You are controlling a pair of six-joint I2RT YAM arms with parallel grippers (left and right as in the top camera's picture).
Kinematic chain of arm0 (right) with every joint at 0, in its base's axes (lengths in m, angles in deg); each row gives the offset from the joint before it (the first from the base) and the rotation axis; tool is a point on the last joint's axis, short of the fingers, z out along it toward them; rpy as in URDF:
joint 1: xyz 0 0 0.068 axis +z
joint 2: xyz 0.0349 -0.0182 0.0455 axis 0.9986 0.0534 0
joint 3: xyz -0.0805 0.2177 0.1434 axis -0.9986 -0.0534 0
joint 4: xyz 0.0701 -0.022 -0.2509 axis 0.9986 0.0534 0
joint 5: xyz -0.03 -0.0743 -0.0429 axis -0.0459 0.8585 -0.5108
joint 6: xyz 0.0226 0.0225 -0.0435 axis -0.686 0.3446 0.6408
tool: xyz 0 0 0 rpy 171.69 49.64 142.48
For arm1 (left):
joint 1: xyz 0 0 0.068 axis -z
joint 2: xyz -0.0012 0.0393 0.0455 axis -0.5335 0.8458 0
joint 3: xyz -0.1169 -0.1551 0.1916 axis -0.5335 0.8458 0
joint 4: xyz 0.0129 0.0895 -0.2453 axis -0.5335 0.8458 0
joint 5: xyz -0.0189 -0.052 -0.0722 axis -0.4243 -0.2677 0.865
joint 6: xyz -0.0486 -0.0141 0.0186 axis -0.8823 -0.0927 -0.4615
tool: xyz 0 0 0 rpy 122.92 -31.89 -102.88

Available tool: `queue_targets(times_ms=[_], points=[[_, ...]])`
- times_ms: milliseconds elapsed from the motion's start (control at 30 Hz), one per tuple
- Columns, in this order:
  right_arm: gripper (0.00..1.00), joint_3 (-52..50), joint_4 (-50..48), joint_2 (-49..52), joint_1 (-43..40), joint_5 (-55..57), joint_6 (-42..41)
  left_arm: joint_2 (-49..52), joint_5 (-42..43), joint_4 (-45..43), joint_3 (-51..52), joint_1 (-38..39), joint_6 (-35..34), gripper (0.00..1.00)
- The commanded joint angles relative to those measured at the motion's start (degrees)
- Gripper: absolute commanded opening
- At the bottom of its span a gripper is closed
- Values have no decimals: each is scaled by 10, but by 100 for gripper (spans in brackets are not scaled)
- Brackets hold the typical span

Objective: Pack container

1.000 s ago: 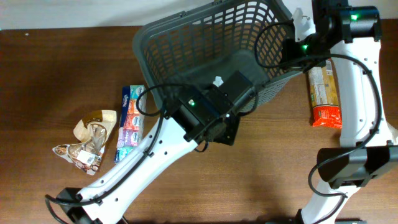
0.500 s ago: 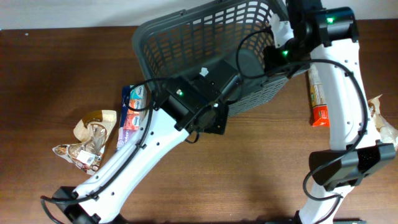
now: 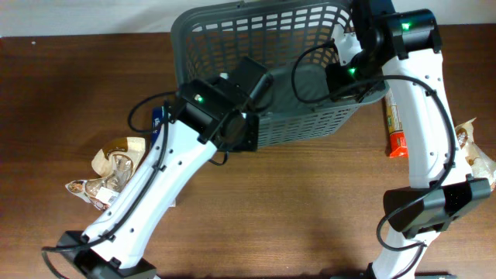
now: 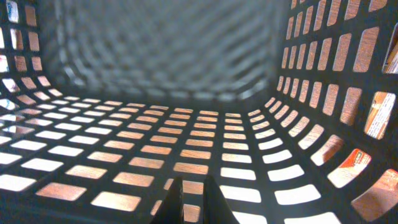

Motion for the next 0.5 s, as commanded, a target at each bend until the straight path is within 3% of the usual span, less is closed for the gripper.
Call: queue_targets(times_ms=[0, 467], points=[[4, 1, 7, -2, 5, 10, 1, -4, -19, 1, 2, -22, -1, 2], [4, 1, 28, -2, 5, 9, -1, -4, -42, 5, 2, -76, 5, 2]])
